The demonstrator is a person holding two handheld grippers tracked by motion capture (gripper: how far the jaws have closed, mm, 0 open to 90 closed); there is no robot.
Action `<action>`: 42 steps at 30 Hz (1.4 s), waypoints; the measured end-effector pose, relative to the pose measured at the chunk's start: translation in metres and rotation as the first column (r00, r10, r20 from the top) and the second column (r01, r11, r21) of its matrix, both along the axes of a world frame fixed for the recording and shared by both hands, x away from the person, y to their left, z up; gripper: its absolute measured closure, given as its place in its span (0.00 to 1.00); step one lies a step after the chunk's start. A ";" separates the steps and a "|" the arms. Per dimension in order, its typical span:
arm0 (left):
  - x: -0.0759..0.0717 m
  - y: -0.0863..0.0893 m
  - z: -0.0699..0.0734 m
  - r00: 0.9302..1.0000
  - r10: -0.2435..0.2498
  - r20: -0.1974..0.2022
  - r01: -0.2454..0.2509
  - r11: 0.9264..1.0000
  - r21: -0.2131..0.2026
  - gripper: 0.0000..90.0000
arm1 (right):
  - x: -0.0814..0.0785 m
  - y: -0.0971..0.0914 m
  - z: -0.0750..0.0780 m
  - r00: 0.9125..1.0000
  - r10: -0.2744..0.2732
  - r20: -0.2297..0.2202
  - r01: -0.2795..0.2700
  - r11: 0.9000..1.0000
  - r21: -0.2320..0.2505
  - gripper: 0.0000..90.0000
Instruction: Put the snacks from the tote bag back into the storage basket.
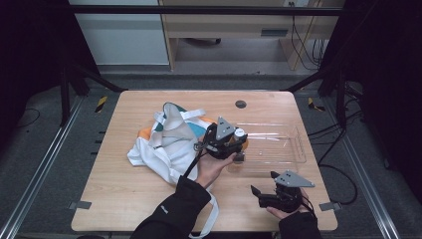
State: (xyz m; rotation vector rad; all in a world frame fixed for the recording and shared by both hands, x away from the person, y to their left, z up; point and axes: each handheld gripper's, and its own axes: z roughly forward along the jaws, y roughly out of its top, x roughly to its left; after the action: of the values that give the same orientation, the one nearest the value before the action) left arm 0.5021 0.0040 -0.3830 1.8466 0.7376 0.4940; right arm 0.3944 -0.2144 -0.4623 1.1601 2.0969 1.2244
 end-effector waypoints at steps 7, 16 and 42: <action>0.000 -0.002 -0.007 1.000 -0.002 -0.006 0.002 1.000 0.020 0.65 | 0.000 0.000 0.000 1.000 -0.002 -0.002 0.002 1.000 0.004 0.16; -0.001 -0.003 -0.012 1.000 0.000 -0.005 0.000 1.000 0.017 0.65 | 0.000 0.000 0.000 1.000 -0.001 -0.001 0.001 1.000 0.004 0.16; -0.011 0.018 -0.002 0.995 -0.082 0.060 0.082 0.997 0.010 0.47 | 0.000 -0.001 0.000 1.000 -0.011 0.002 0.011 1.000 0.001 0.15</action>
State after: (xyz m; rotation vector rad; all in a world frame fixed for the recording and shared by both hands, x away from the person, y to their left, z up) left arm 0.4910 0.0223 -0.3855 1.8532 0.6177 0.4979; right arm 0.3945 -0.2154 -0.4619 1.1685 2.0867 1.2208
